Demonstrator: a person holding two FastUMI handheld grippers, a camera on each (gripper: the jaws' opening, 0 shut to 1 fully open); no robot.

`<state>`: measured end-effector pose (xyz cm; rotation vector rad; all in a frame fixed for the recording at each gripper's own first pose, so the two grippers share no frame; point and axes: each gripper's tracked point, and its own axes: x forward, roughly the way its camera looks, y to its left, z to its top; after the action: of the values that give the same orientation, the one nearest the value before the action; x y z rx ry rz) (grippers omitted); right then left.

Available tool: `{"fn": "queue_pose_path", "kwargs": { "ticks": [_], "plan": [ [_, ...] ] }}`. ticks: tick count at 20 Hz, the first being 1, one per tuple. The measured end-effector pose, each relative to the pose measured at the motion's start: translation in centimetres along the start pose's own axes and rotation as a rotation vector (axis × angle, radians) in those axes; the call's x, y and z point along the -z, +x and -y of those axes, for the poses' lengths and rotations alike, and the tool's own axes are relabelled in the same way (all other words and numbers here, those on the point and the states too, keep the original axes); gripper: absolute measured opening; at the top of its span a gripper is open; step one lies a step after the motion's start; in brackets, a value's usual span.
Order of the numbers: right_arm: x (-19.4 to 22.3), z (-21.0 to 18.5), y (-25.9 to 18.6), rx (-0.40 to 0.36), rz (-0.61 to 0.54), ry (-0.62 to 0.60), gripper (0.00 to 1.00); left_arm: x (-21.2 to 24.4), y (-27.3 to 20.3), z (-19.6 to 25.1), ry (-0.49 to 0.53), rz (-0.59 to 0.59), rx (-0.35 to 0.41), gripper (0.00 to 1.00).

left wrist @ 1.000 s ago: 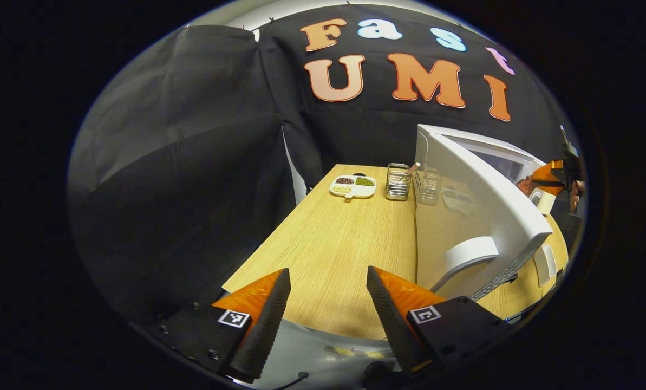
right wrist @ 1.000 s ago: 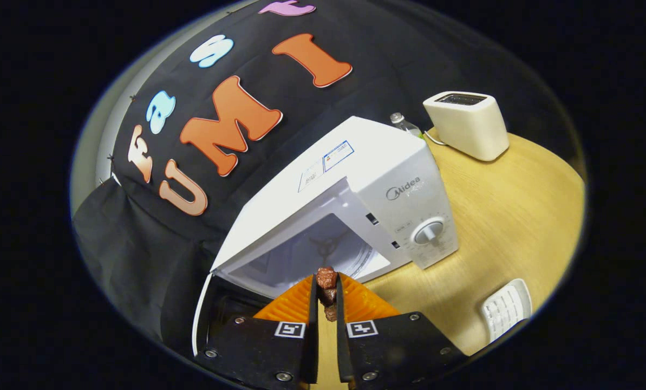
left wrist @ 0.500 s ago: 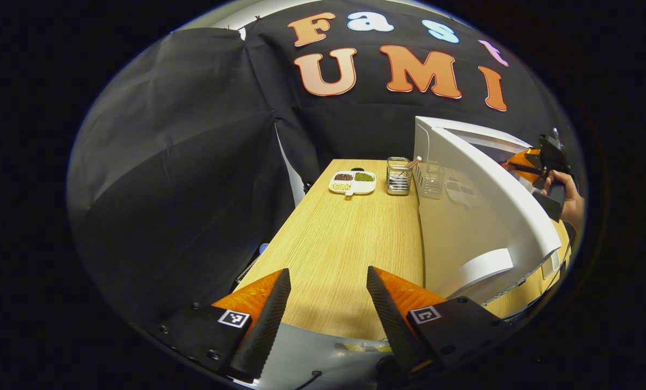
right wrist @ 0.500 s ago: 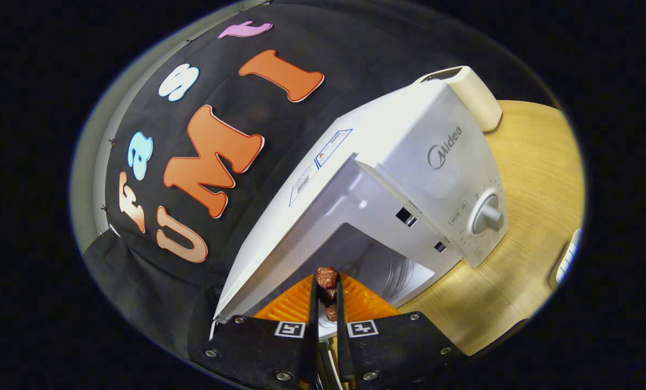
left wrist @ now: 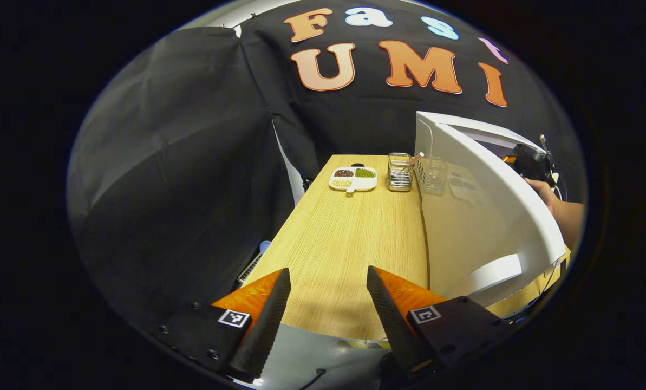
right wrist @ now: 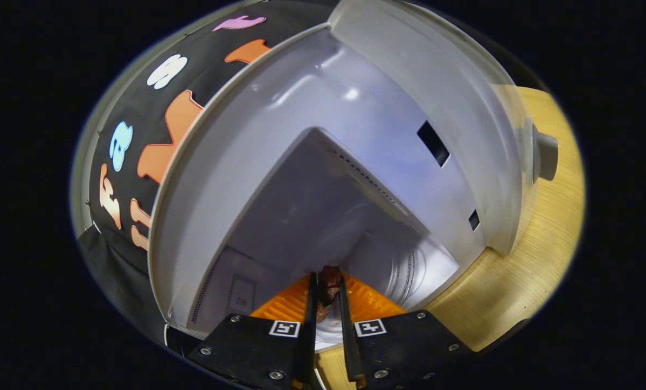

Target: Open the microwave oven with the left hand, put the food in, and close the microwave oven.

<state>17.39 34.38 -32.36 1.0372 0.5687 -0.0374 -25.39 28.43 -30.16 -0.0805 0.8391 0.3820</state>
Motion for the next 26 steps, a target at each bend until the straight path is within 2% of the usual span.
{"fn": "queue_pose_path", "kwargs": {
  "ticks": [3,4,5,6,7,8,9,10,12,13,14,15,17,18,19,21,22,23,26],
  "plan": [
    [1.6,0.8,0.1,0.044,-0.047,-0.124,0.32,-0.8,0.2,1.3,0.022,0.016,0.023,0.92],
    [2.3,1.3,0.0,0.058,-0.066,-0.177,0.39,-1.1,0.2,1.8,0.03,0.022,0.034,0.83],
    [2.6,2.3,-0.4,0.078,-0.09,-0.228,0.43,-1.5,0.2,2.5,0.036,0.033,0.05,0.83],
    [2.6,3.1,-0.7,0.092,-0.11,-0.273,0.56,-1.6,0.1,3.2,0.044,0.036,0.064,0.83],
    [2.1,3.9,-1.6,0.097,-0.112,-0.302,0.64,-1.5,0.1,3.7,0.058,0.031,0.073,0.91],
    [1.7,3.9,-2.0,0.076,-0.099,-0.321,0.76,-1.5,0.1,4.1,0.07,0.033,0.08,0.92],
    [0.9,3.9,-2.5,0.078,-0.087,-0.341,0.79,-1.7,0.1,4.4,0.082,0.036,0.08,0.89],
    [0.4,4.1,-2.7,0.086,-0.09,-0.339,0.83,-1.9,0.0,4.7,0.087,0.038,0.09,0.82],
    [0.4,4.4,-3.7,0.073,-0.122,-0.322,0.86,-2.3,-0.2,6.1,0.098,0.046,0.113,0.83],
    [0.1,4.7,-4.6,0.062,-0.124,-0.344,0.87,-2.3,-0.3,6.8,0.113,0.044,0.121,0.82],
    [-0.3,5.2,-5.6,0.054,-0.121,-0.377,0.9,-2.1,-0.4,7.4,0.124,0.042,0.128,0.87],
    [-0.7,5.6,-6.8,0.042,-0.125,-0.406,0.9,-2.1,-0.4,8.2,0.132,0.04,0.141,0.83],
    [-1.6,6.5,-9.4,0.016,-0.135,-0.453,0.9,-2.0,-0.7,10.2,0.141,0.042,0.169,0.83],
    [-2.3,6.8,-10.7,0.001,-0.131,-0.477,0.9,-2.0,-0.7,11.2,0.146,0.044,0.181,0.87],
    [-2.9,7.0,-12.2,-0.016,-0.13,-0.503,0.9,-2.0,-0.9,12.3,0.149,0.045,0.194,0.83],
    [-4.6,7.2,-15.1,-0.041,-0.109,-0.561,0.91,-2.2,-1.0,14.6,0.155,0.048,0.226,0.83],
    [-5.5,7.1,-16.6,-0.056,-0.088,-0.589,0.92,-2.5,-1.0,15.7,0.165,0.054,0.24,0.87],
    [-6.6,6.9,-18.0,-0.078,-0.067,-0.617,0.92,-2.7,-1.2,16.8,0.18,0.063,0.247,0.83],
    [-9.6,6.4,-21.7,-0.114,-0.004,-0.706,0.93,-3.0,-1.5,19.8,0.2,0.078,0.272,0.83]
  ]
}}
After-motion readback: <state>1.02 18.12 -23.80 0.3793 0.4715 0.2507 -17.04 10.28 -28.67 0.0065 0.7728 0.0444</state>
